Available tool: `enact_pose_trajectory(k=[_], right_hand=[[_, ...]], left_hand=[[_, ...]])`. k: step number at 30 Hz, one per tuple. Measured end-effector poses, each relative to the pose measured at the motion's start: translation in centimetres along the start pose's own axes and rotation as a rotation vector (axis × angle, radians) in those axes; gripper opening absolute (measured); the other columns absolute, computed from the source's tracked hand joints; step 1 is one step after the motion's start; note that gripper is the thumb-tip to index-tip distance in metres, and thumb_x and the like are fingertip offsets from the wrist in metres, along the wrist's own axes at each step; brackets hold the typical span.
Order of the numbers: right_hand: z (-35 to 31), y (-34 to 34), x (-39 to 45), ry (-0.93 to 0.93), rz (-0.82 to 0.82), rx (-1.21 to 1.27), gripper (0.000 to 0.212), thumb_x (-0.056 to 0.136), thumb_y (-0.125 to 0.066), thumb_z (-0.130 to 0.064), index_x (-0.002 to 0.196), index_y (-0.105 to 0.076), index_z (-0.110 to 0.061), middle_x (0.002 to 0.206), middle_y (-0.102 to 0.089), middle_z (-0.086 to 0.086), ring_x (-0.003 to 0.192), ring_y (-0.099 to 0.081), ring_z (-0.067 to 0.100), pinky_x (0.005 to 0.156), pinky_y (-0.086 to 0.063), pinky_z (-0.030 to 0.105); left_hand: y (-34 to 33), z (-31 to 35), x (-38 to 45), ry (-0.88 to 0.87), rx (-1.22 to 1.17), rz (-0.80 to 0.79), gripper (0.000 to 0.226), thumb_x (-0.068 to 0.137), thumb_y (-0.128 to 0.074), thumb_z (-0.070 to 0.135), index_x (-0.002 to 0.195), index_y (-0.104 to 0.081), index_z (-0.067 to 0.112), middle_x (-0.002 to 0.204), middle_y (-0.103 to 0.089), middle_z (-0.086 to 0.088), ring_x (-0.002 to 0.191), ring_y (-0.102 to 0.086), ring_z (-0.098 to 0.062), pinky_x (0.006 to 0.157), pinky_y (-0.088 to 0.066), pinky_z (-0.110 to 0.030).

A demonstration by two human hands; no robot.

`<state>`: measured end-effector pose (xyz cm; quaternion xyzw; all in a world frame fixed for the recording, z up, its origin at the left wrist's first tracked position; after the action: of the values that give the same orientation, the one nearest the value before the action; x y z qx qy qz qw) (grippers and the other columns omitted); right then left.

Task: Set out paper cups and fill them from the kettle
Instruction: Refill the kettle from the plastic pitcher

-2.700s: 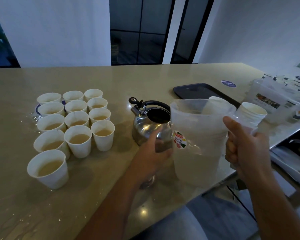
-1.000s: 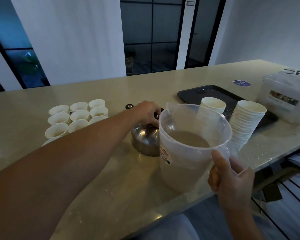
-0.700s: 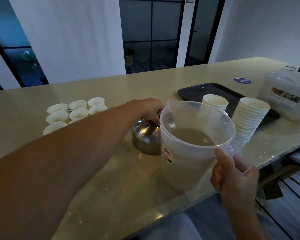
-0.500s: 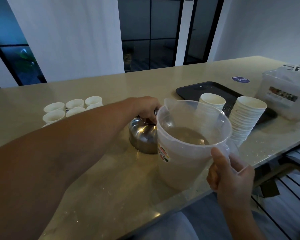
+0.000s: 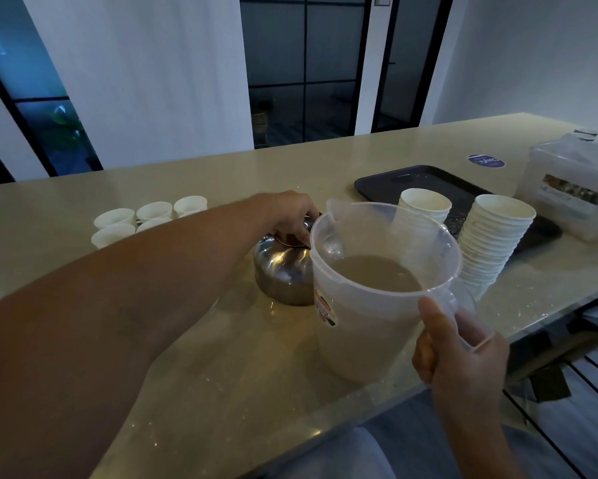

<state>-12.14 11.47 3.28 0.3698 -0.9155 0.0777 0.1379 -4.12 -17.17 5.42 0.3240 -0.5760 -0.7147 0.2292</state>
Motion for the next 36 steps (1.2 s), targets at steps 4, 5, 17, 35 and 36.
enact_pose_trajectory(k=[4, 5, 17, 35, 36], right_hand=[[0.2, 0.0, 0.0, -0.008, -0.001, 0.011, 0.057, 0.073, -0.067, -0.069, 0.052, -0.055, -0.017, 0.043, -0.044, 0.0, 0.039, -0.041, 0.013, 0.04, -0.037, 0.023], [0.2, 0.0, 0.1, -0.012, -0.001, 0.018, 0.062, 0.072, -0.067, -0.072, 0.052, -0.053, -0.015, 0.043, -0.043, 0.001, 0.039, -0.04, 0.015, 0.04, -0.035, 0.024], [0.9, -0.1, -0.2, -0.072, 0.04, 0.107, 0.064, 0.058, -0.076, -0.075, 0.048, -0.052, -0.017, 0.039, -0.038, 0.0, 0.033, -0.034, 0.015, 0.039, -0.031, 0.018], [0.7, 0.1, -0.1, -0.027, 0.059, 0.062, 0.064, 0.064, -0.072, -0.076, 0.05, -0.054, -0.016, 0.04, -0.039, -0.001, 0.035, -0.035, 0.014, 0.041, -0.032, 0.018], [0.7, 0.3, -0.1, -0.02, 0.063, 0.053, 0.066, 0.064, -0.071, -0.076, 0.051, -0.054, -0.014, 0.04, -0.039, 0.0, 0.035, -0.036, 0.015, 0.041, -0.032, 0.02]], left_hand=[[-0.1, -0.3, 0.4, 0.017, -0.038, -0.033, 0.034, 0.084, -0.077, 0.02, 0.065, -0.052, 0.033, 0.071, -0.054, 0.005, 0.065, -0.056, -0.017, 0.071, -0.06, -0.041], [-0.1, -0.3, 0.5, 0.014, -0.038, -0.035, 0.034, 0.084, -0.076, 0.02, 0.065, -0.052, 0.033, 0.071, -0.053, 0.004, 0.064, -0.056, -0.017, 0.065, -0.058, -0.038], [-1.2, -1.2, 2.2, -0.043, -0.035, -0.031, 0.057, 0.075, -0.082, 0.045, 0.126, -0.06, 0.033, 0.108, -0.057, 0.005, 0.092, -0.056, -0.021, 0.076, -0.055, -0.038], [-0.3, -0.5, 1.8, 0.048, 0.065, 0.023, 0.025, 0.088, -0.07, 0.024, 0.11, -0.066, 0.014, 0.074, -0.054, -0.002, 0.056, -0.05, -0.015, 0.049, -0.039, -0.024], [-0.3, -0.5, 1.7, 0.049, 0.076, 0.024, 0.02, 0.087, -0.069, 0.021, 0.105, -0.066, 0.013, 0.071, -0.053, -0.002, 0.055, -0.05, -0.015, 0.049, -0.039, -0.024]])
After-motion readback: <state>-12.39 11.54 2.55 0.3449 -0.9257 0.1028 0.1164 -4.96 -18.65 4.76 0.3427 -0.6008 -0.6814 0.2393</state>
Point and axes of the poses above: each hand's wrist, its own x-axis towards the middle knuckle, its own y-axis out of the back of the hand, z = x × y, the point moved 10 cm from there along x, towards the middle knuckle
